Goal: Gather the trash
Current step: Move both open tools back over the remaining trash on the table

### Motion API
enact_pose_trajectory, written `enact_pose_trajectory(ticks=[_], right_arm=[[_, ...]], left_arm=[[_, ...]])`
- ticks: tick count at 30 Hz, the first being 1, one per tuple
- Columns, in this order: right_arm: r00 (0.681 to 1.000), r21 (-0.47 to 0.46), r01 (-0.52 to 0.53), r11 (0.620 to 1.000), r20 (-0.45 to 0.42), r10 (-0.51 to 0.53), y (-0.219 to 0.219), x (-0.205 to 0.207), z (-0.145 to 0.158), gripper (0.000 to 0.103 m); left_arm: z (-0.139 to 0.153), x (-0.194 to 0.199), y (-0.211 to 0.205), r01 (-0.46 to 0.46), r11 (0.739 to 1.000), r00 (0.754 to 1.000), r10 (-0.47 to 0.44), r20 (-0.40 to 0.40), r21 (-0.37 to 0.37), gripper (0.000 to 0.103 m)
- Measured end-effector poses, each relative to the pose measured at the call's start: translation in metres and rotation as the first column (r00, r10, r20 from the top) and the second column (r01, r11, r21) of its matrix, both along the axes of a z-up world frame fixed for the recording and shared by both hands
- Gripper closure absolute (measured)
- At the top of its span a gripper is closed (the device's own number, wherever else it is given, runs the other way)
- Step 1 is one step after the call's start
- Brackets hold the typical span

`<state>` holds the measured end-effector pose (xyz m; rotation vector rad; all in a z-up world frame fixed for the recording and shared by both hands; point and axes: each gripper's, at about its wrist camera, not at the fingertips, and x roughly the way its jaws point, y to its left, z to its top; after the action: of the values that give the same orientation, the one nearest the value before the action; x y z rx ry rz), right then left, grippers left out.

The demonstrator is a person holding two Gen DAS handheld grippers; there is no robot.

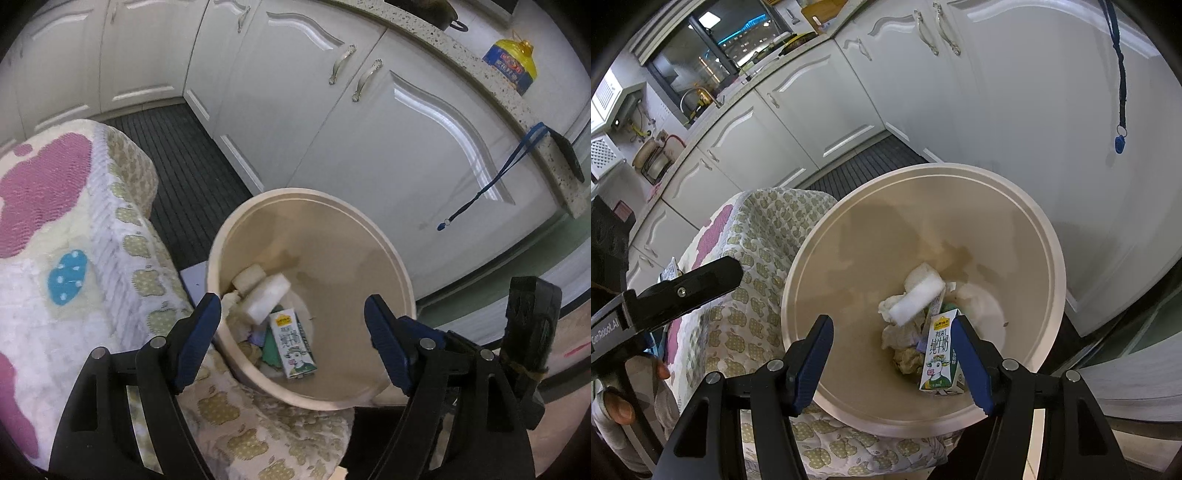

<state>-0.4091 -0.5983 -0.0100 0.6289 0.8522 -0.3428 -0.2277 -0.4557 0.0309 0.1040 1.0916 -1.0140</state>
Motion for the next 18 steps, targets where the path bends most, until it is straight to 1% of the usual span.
enact_pose_trajectory(ticks=[7,11,14,18], right_arm=[[1.000,-0.032,-0.012,0.999,-0.015,0.012,0.004,0.003,0.002,0.039],[0.999,-0.066,-0.021,0.998,-0.028,0.019,0.011,0.007,0.006,0.039],[0.999,-0.095,-0.036,0.995,-0.029,0.033,0.019,0.011,0.013,0.034],[0.997,-0.118,-0.073,0.990,-0.006,0.073,0.037,0.018,0.027,0.034]], left_arm=[[0.013,-0.006,0.022,-0.033,0.999,0.996,0.032,0.089,0.006,0.024],[0.020,-0.007,0.039,-0.062,0.998,0.992,0.062,0.111,-0.005,0.024],[0.029,-0.009,0.057,-0.094,0.995,0.986,0.096,0.139,-0.021,0.024],[0.040,-0.011,0.082,-0.134,0.990,0.974,0.139,0.177,-0.040,0.024]])
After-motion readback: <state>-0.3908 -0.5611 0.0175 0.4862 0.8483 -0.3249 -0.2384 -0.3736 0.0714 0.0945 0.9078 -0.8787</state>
